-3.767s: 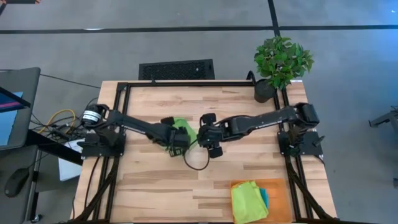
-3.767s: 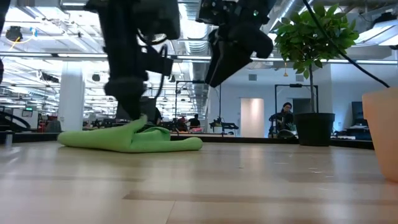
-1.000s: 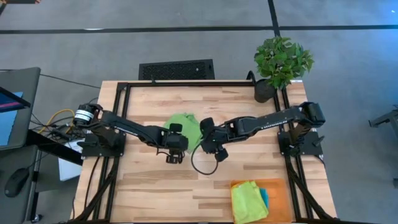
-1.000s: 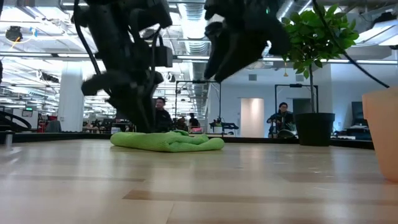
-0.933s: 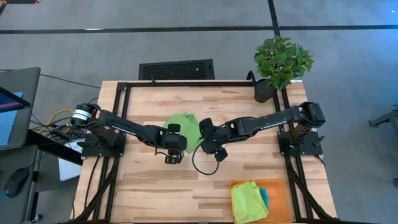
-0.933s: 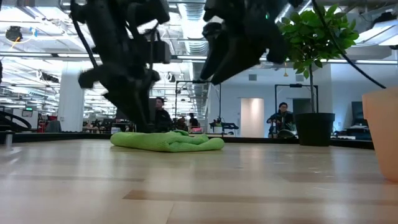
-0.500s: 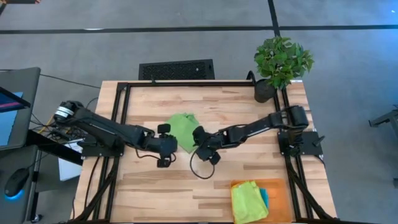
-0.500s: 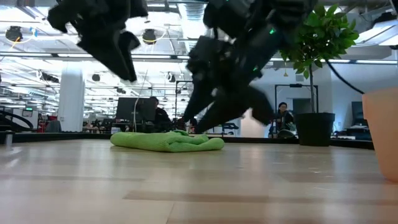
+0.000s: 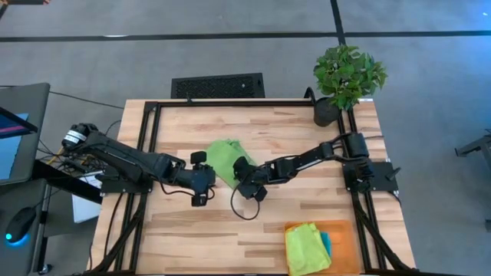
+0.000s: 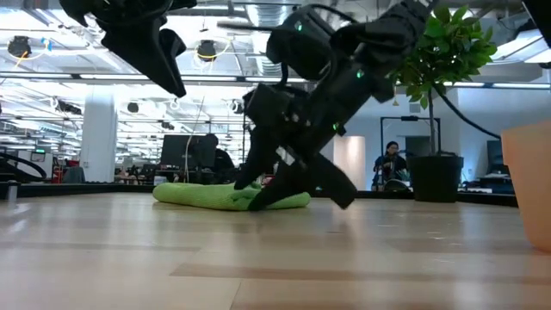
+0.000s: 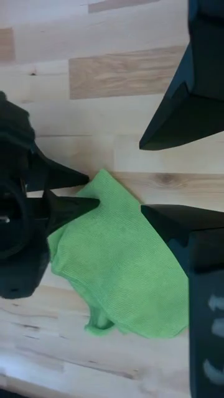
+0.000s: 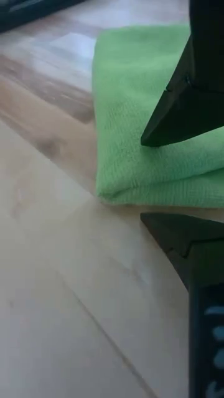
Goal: Fold microfiber towels
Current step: Put the folded green microfiber towel into the orange bin
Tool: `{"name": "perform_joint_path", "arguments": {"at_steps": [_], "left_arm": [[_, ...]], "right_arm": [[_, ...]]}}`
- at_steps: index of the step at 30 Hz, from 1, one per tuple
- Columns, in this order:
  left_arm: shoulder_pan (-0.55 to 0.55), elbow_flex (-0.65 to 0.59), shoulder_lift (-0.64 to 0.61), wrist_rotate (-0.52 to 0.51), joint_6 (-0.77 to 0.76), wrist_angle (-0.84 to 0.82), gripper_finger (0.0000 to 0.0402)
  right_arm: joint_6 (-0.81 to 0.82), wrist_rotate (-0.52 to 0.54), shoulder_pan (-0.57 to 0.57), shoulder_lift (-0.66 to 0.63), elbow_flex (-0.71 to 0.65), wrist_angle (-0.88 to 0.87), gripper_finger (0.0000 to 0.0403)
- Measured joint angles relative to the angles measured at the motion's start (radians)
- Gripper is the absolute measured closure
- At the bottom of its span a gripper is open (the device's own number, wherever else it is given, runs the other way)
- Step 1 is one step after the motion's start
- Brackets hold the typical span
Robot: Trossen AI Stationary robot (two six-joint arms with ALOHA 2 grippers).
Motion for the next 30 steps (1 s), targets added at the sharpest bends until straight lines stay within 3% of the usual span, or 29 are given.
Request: {"name": "perform_joint_path", "arguments": {"at_steps": [11,15,21,30], "left_arm": [[0.000,0.000,0.000,-0.002,-0.011,-0.008,0.0256],[0.000,0.000,0.000,-0.002,-0.013,-0.008,0.0256],[0.000,0.000,0.000,-0.002,-0.014,-0.008,0.0256],[0.000,0.000,0.001,-0.002,-0.016,-0.004,0.0256]], "right_arm": [[-0.013,0.152,-0.006,0.024,0.000,0.006,0.0205],[0.057,0.162,-0.008,0.021,-0.002,-0.008,0.0254],[0.174,0.170,-0.011,0.021,-0.002,-0.057,0.0382],[0.317,0.154,0.016,-0.071,-0.009,-0.285,0.0395]]}}
